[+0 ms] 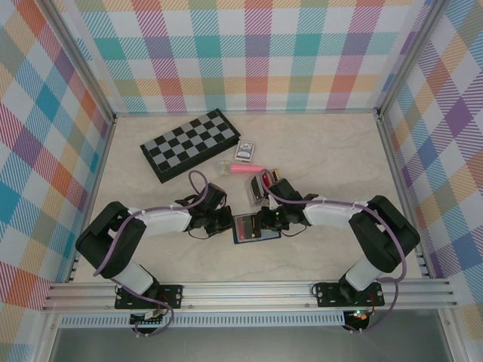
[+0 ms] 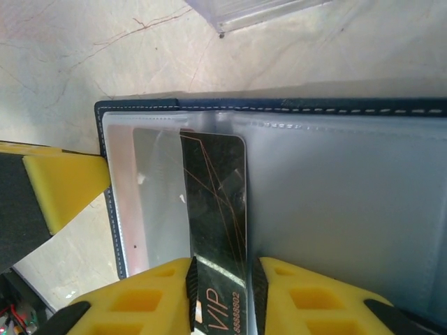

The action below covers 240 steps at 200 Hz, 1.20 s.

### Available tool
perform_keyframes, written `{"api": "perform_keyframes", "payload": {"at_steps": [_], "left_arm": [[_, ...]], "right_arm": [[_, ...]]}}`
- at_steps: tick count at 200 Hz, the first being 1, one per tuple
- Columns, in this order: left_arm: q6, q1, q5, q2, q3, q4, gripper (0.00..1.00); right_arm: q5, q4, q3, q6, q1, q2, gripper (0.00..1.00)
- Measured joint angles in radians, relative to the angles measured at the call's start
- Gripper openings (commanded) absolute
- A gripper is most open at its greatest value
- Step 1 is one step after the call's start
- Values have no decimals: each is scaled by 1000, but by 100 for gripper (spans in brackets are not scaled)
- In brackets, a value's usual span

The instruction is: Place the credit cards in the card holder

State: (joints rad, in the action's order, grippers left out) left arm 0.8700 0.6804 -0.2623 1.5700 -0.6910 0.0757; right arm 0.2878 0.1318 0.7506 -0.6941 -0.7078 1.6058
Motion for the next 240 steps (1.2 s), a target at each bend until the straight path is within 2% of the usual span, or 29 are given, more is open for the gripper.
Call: {"api": "perform_keyframes", "payload": {"at_steps": [29, 53, 116, 158, 187, 240], "left_arm": [[0, 0, -2, 1, 0, 0, 0], [-1, 0, -2, 2, -2, 0, 0], [-26, 0, -6, 17, -24, 24, 0], [-27, 0, -5, 19, -30, 34, 0], [-30, 2, 4, 18, -32, 42, 0], [-39, 6, 13, 19, -40, 53, 0]], "right_arm": [[5, 17, 26, 7, 0, 35, 16], [21, 17, 32, 26, -2, 36, 13], [54, 29, 92, 58, -29, 82, 14], [51, 47, 107, 68, -29, 96, 21], [-34, 132, 122, 82, -33, 56, 26], [-230, 301, 159, 107, -33, 16, 23]]}}
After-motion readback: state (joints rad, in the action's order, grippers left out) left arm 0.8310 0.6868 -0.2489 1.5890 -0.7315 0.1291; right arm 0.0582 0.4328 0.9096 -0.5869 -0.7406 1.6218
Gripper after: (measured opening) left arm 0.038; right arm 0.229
